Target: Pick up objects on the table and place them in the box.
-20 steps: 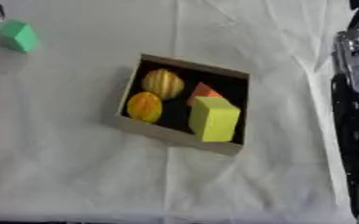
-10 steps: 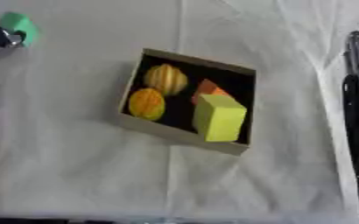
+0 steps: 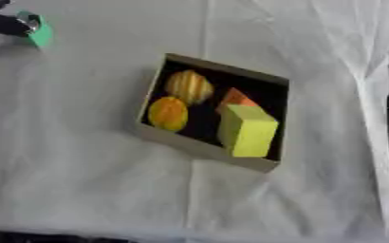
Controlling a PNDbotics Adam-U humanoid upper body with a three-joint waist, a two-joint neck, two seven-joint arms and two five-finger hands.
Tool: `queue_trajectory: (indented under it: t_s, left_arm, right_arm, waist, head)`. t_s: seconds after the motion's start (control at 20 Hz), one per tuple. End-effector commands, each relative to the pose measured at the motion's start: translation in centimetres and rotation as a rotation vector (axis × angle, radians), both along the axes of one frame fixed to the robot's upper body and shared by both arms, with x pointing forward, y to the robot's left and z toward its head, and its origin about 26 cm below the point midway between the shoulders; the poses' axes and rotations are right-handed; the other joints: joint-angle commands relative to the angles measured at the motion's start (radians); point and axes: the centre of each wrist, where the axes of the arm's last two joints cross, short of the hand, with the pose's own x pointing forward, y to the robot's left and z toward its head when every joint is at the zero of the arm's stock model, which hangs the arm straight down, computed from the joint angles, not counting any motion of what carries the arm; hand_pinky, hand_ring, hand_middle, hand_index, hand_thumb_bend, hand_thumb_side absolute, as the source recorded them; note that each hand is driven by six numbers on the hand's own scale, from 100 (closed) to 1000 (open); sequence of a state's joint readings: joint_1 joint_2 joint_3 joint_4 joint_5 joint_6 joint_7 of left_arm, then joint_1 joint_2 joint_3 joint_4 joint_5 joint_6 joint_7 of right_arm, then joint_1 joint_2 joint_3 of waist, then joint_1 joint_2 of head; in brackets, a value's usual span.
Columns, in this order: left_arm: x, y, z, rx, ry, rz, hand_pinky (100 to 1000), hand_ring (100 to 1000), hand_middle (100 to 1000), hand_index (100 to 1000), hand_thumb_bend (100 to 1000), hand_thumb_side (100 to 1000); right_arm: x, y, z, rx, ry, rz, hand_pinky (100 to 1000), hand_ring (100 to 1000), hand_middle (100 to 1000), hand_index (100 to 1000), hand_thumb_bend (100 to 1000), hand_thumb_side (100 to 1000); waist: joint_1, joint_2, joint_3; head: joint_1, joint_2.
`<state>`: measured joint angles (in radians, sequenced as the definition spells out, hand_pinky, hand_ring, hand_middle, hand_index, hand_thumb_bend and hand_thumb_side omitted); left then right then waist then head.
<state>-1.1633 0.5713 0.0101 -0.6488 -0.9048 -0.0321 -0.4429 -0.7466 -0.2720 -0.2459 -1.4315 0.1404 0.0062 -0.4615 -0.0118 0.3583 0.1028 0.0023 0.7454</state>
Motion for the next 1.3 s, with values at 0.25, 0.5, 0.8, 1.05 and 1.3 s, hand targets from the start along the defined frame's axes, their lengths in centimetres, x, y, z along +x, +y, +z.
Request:
queue_trajectory:
  t_s: [0.25,0.5,0.8,1.05,1.3]
  left_arm:
    - [-0.3,0.4,2.3,-0.041,-0.003,-0.019,1000,1000,992,1000,100,694]
    - [-0.3,0.4,1.9,-0.031,0.023,-0.012,1000,1000,997,1000,100,727]
    - [-0.2,0.7,1.5,-0.017,0.033,0.017,1000,1000,998,1000,100,730]
    - [-0.2,0.9,1.3,0.004,0.024,0.055,1000,1000,1000,1000,138,816]
    - [-0.2,1.2,1.1,0.013,0.021,0.087,1000,1000,1000,1000,154,847]
  right_arm:
    - [-0.5,-0.5,1.4,-0.013,-0.045,-0.010,664,647,566,794,100,564]
    - [-0.6,-0.5,0.9,0.006,-0.040,-0.010,664,647,562,792,100,571]
    - [-0.6,-0.6,0.8,0.013,-0.042,-0.011,664,647,561,792,100,570]
    - [-0.6,-0.7,0.6,0.019,-0.037,-0.013,663,646,559,790,100,571]
    - [-0.6,-0.7,0.5,0.019,-0.033,-0.011,665,648,557,790,100,569]
  waist:
    - [-0.007,-0.014,0.004]
    - [-0.006,-0.015,0.003]
    - [-0.008,-0.012,-0.001]
    - [-0.011,-0.010,0.003]
    - [-0.012,-0.010,0.007]
  head:
    - [0.021,-0.016]
    - [0.030,-0.018]
    - [0.029,-0.020]
    - [0.030,-0.021]
    - [0.030,-0.018]
